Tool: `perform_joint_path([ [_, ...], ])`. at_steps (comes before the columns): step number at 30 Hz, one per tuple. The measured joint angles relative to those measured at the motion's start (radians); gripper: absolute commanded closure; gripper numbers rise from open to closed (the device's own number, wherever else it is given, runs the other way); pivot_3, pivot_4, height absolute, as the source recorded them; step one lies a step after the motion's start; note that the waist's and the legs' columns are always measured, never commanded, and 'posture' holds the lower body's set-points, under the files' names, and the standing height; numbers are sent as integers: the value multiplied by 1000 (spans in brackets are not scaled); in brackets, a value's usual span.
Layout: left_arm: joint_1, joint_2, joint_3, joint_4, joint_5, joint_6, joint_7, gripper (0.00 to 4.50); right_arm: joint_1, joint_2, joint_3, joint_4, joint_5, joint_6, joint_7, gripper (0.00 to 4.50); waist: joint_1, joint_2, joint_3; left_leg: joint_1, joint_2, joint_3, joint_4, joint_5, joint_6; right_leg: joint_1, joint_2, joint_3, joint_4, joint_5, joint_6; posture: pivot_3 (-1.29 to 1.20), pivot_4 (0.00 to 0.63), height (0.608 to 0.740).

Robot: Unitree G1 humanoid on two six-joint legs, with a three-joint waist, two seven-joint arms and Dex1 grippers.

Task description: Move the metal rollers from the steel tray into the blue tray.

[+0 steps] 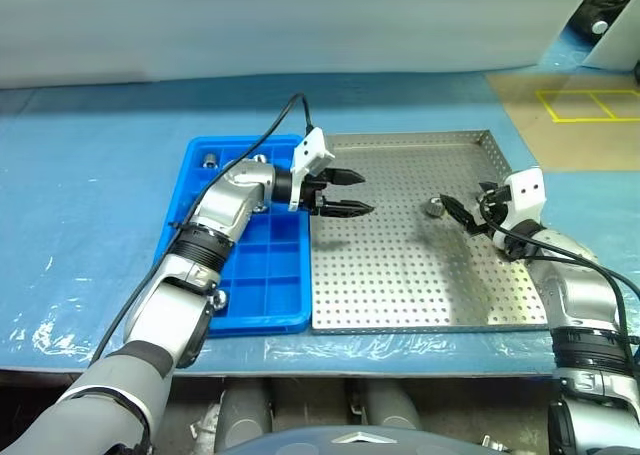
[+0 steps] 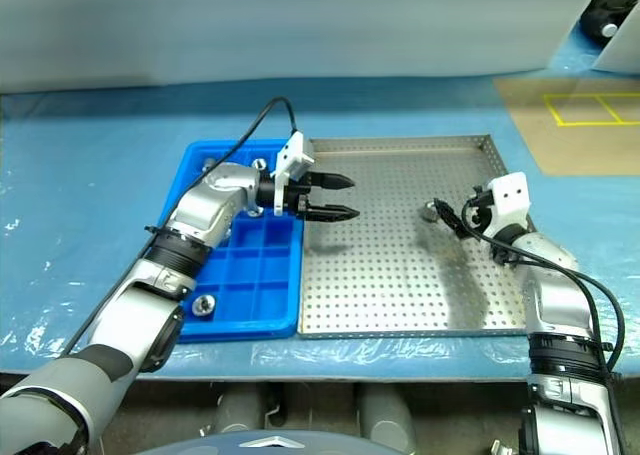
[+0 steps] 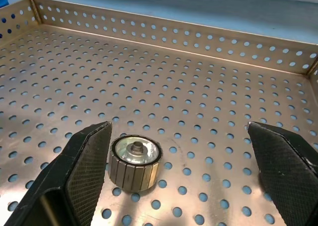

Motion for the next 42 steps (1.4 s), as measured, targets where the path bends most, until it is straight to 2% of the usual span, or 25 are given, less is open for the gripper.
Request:
perform_joint_path([
  [8, 17, 28, 4, -11, 12, 6, -1, 965, -76, 44, 69, 71, -26, -39, -6, 0, 9, 0, 0, 0, 1, 0, 0, -1, 2, 1, -1, 0, -1, 0, 0, -299, 150, 740],
  [15, 61, 52, 6, -60, 20, 28, 11, 965, -111, 37, 70, 342, -82, -173, -16, 0, 21, 0, 0, -2, -2, 1, 1, -3, 5, 1, -6, 0, -2, 0, 0, -276, 150, 740],
  [19, 72, 56, 6, -80, 21, 40, 22, 965, -111, 35, 78, 352, -88, -203, 8, 0, 17, 0, 0, -2, -2, 2, 2, -4, 7, 1, -7, 0, -2, 0, 0, -273, 150, 740],
  [22, 72, 56, 6, -81, 22, 41, 27, 904, -111, 43, 83, 354, -88, -210, 14, 541, 15, 0, 0, -1, -1, 2, 2, -4, 6, 1, -7, 0, -1, 0, 0, -273, 150, 740],
  [24, 75, 63, 6, -98, 21, 53, 28, 904, -112, 70, 86, 350, -82, -211, 16, 1187, 11, 0, 0, -1, -1, 2, 2, -4, 6, 1, -7, 0, -1, 0, 0, -272, 150, 740],
  [26, 75, 64, 6, -106, 19, 62, 24, 904, -112, 73, 98, 343, -87, -212, 13, 1187, 11, 0, 0, 0, -1, 2, 2, -4, 6, 1, -7, 0, -1, 0, 0, -271, 150, 740],
  [29, 75, 76, 8, -107, 19, 70, 20, 904, -112, 73, 102, 343, -93, -220, 5, 1768, 12, 0, 0, 0, -1, 2, 2, -4, 6, 1, -7, 0, -2, 0, 0, -268, 150, 740],
  [32, 76, 89, 8, -120, 18, 75, 8, 904, -116, 73, 103, 350, -98, -225, -12, 2746, 13, 0, 0, -1, -1, 2, 2, -4, 6, 1, -7, 0, -2, 0, 0, -265, 150, 740],
  [36, 82, 104, 8, -149, 15, 92, -6, 904, -125, 71, 104, 361, -107, -233, -13, 2794, 13, 0, 0, 0, -1, 2, 2, -4, 6, 1, -7, 0, -2, 0, 0, -252, 150, 740],
  [42, 121, 174, 10, -224, 1, 133, -36, 904, -138, 85, 133, 328, -114, -201, -8, 2794, 9, 0, 0, 0, 0, 3, 0, -3, 5, 1, -6, 0, -2, 0, 0, -206, 150, 740],
])
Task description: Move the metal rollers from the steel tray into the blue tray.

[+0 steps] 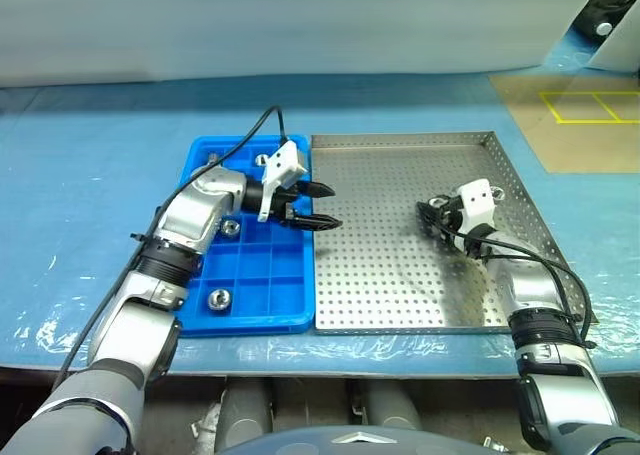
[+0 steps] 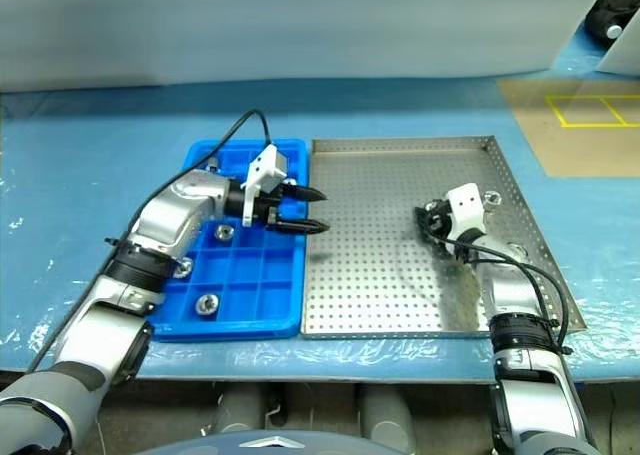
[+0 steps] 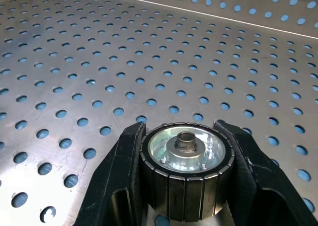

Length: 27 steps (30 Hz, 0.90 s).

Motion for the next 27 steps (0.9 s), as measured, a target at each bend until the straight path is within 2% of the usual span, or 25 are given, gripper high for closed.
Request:
perform_joint_path([
  [4, 16, 57, 34, -75, -20, 29, 10, 904, -45, 45, 29, -109, 48, 78, 49, 2794, 1, 2, 1, -1, 0, 0, -2, 1, -1, -2, 0, 0, 1, 0, 0, -146, 150, 740],
  [7, 48, 117, 70, -143, -38, 56, 19, 904, -119, 53, 71, -244, 106, 155, 138, 2794, 6, 2, 1, -1, 0, 0, -3, 1, -1, -3, 0, 0, 0, 0, 0, -85, 150, 740],
  [11, 135, 200, 125, -228, -63, 103, 40, 904, -164, 79, 201, -311, 113, 184, 271, 2794, 21, 1, 1, -1, 1, -1, -7, 1, -2, -3, 0, -2, -1, 0, 0, -10, 150, 740],
  [15, 204, 245, 176, -300, -79, 142, 89, 904, -183, 126, 302, -253, 89, 178, 342, 2794, 56, 1, 1, -3, 0, -1, -8, 1, -3, -6, -1, -3, -1, 0, -1, 101, 150, 740],
  [21, 378, 312, 297, -487, -137, 239, 187, 904, -285, 203, 333, -105, 69, 113, 411, 2794, 87, 1, 2, -3, 0, -1, -8, 0, -7, -6, -1, -3, 0, 0, -1, 200, 150, 740],
  [27, 458, 333, 351, -569, -183, 291, 251, 904, -301, 217, 343, -36, 55, 83, 468, 2794, 125, 1, 2, -3, 0, -2, -8, 1, -9, -5, -1, -4, 0, 0, -1, 216, 150, 740],
])
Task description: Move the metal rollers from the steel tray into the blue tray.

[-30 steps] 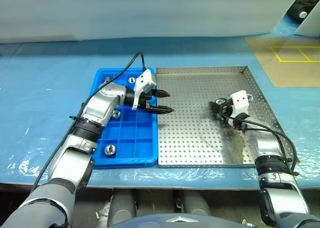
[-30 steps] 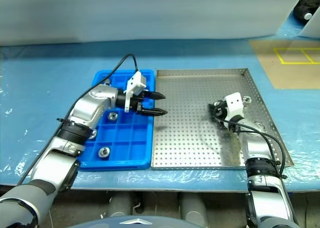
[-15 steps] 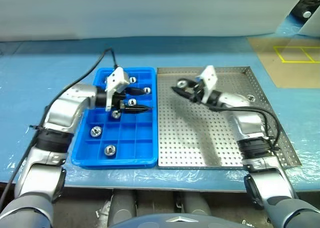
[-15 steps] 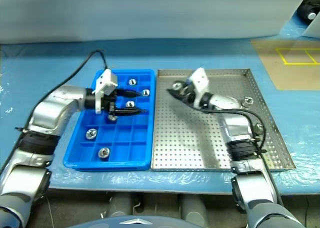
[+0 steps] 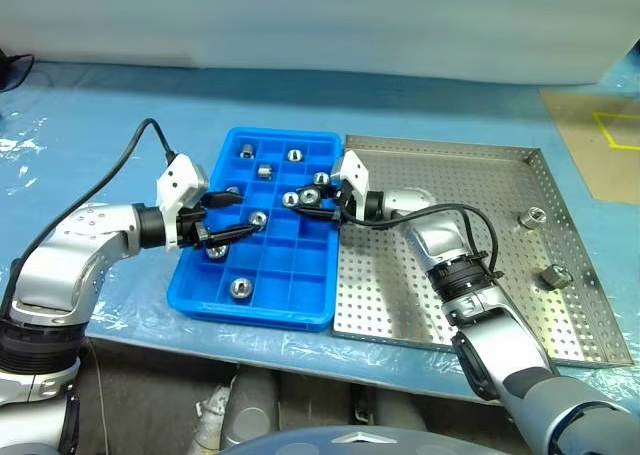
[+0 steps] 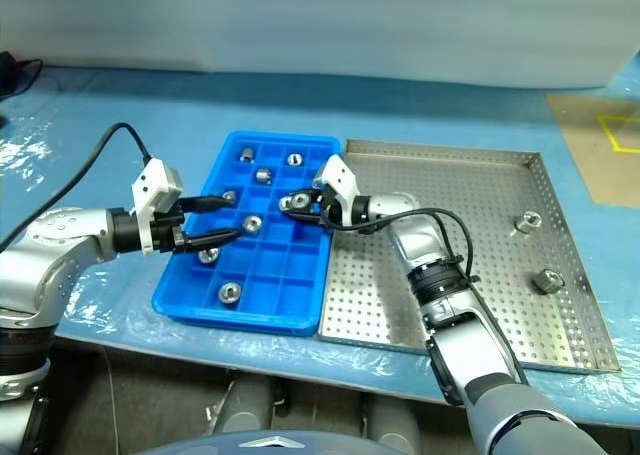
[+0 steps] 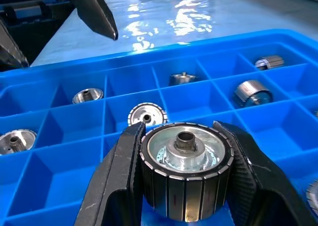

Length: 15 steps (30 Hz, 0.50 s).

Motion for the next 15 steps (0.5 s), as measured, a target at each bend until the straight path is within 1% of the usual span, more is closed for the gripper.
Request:
perform_joint_path([
  [8, 8, 0, -2, -22, -32, 1, 47, 904, 46, -39, 0, -20, 1, 18, 48, 2794, 14, 0, 0, 1, 0, -1, -1, 4, -6, 0, 1, 0, 1, 0, 0, 205, 150, 740],
  [10, 7, 0, -7, -21, -36, 1, 49, 904, 49, -45, -1, -28, 1, 24, 58, 2063, 14, 0, 0, 1, 1, -1, -2, 4, -7, 0, 1, 0, 1, 0, 0, 188, 150, 740],
  [11, 5, 0, -9, -18, -37, 1, 49, 904, 51, -47, -1, -38, 3, 31, 62, 1864, 14, 0, 0, 1, 1, -1, -2, 4, -7, 0, 1, 0, 1, 0, 0, 186, 150, 740],
  [14, -6, 2, -12, -7, -37, 0, 48, 904, 56, -37, -1, -50, 2, 40, 56, 916, 13, 0, 0, 2, 1, -1, -3, 5, -8, 0, 2, 0, 1, 0, 0, 179, 150, 740],
  [15, -11, 2, -16, -4, -37, 0, 47, 904, 56, -33, 0, -52, 2, 44, 52, 916, 13, 0, 0, 2, 1, -1, -3, 5, -8, 0, 2, 0, 1, 0, 0, 174, 150, 740],
])
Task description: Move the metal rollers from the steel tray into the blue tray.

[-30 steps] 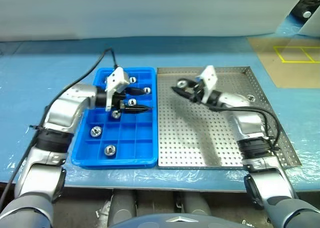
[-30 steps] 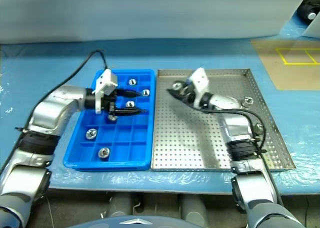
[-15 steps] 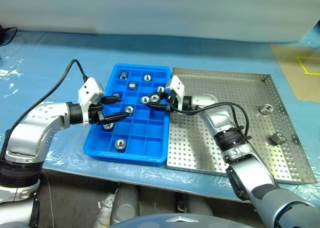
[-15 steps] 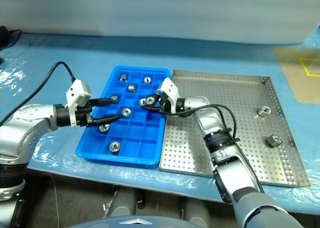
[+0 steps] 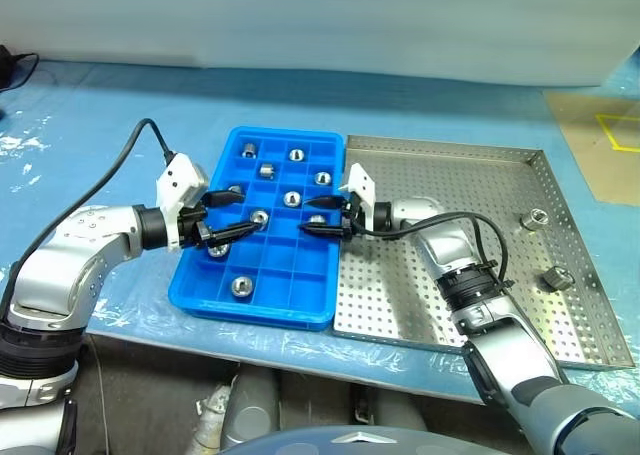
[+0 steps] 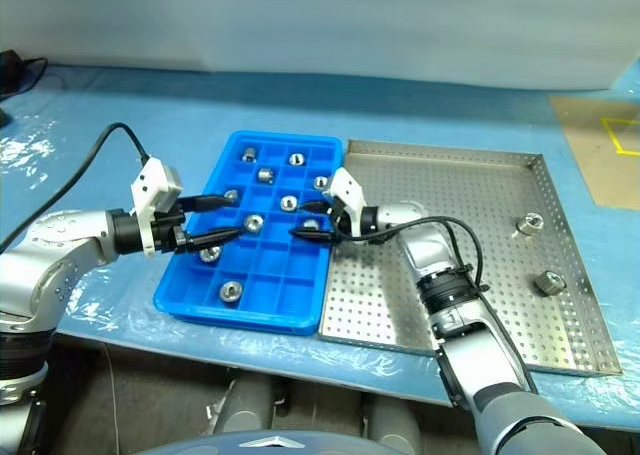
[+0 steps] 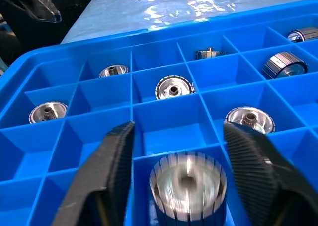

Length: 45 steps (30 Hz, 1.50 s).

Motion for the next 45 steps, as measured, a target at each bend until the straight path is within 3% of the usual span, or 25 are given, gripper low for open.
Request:
perform_joint_path([
  [9, -82, -8, -49, 49, 0, -16, -30, 904, 0, -18, -41, -12, 7, 16, -50, 916, 1, 0, 0, 0, -1, 0, 0, 0, -1, 0, 0, 0, 0, 0, 0, 67, 150, 740],
  [16, -273, -141, -187, 232, 42, -117, -86, 904, 16, -126, -193, -181, 91, 116, -108, 916, -6, 0, 0, 0, -1, 1, 1, 0, -1, 1, 0, 1, 0, 0, 0, -138, 150, 740],
  [23, -423, -296, -316, 462, 114, -252, -201, 904, 251, -283, -352, -368, 106, 199, -225, 916, -55, -1, -1, 0, -3, 1, 2, 1, 5, 1, 1, 3, 0, 1, 1, -337, 150, 740],
  [31, -519, -427, -365, 655, 160, -360, -311, 904, 574, -333, -642, -479, 147, 235, -387, 916, -127, 0, -1, 1, -1, 2, 4, -2, 10, 2, 6, 5, -2, 0, 1, -482, 150, 740],
  [38, -552, -491, -383, 741, 191, -424, -368, 904, 705, -330, -694, -529, 159, 227, -459, 916, -182, 0, -1, 6, -1, 3, 8, -5, 8, 8, 6, 6, -1, 1, 1, -506, 150, 740],
  [45, -552, -509, -382, 750, 205, -431, -370, 904, 714, -320, -686, -437, 151, 180, -497, 916, -193, 1, -2, 4, -2, 2, 9, -6, 15, 8, 5, 6, -4, 1, 1, -471, 150, 740],
])
